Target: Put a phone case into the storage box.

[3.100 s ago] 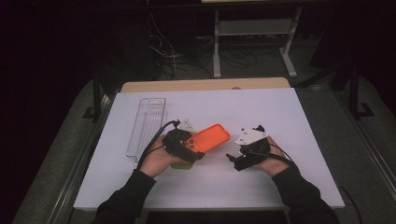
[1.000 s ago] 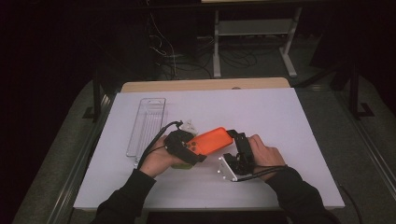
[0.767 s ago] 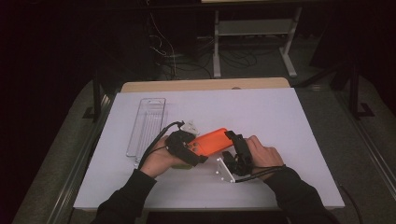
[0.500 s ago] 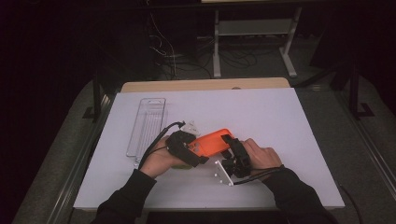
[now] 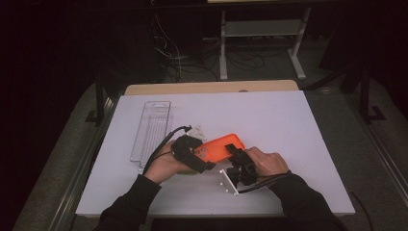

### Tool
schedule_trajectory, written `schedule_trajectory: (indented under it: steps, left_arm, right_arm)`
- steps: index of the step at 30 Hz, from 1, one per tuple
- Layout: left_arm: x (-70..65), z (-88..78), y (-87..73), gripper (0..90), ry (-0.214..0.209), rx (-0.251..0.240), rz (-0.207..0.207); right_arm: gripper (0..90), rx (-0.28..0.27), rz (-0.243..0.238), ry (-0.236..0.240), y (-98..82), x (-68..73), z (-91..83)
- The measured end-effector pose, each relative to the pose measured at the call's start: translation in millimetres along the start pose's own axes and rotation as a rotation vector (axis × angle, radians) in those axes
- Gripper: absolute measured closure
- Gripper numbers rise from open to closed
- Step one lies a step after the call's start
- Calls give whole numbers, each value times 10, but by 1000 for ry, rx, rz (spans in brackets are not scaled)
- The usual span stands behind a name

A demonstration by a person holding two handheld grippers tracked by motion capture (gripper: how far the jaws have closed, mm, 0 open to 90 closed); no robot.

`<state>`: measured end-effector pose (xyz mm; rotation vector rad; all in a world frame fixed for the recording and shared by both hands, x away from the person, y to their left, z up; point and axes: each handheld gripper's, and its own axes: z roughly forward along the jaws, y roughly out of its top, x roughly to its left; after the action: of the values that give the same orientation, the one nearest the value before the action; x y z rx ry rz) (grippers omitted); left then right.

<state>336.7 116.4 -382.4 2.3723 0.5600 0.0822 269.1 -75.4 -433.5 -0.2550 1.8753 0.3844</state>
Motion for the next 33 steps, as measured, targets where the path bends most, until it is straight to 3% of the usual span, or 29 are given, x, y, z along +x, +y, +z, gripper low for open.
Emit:
schedule_trajectory:
  steps: [9, 15, 21, 26, 27, 33]
  left_arm:
    - [-1, -3, -2, 159, -3, -2, -14]
    - [13, 8, -9, 154, -3, 10, -1]
    - [3, -1, -23, 123, 13, -20, -2]
    - [17, -34, -31, 20, -7, -53, -16]
    - [32, -51, -31, 3, -10, -41, -3]
    - [73, -117, -69, 0, -23, -67, -5]
  right_arm:
    - [770, 5, -18, -2, -1, 6, 3]
    - [777, 15, -30, 10, 10, 14, 8]
    - [780, 15, -18, 10, 12, 12, 11]
    - [780, 29, -12, 12, -9, 4, 17]
    - [780, 33, -14, 12, -18, -3, 19]
    - [779, 57, -2, 22, -86, -53, 18]
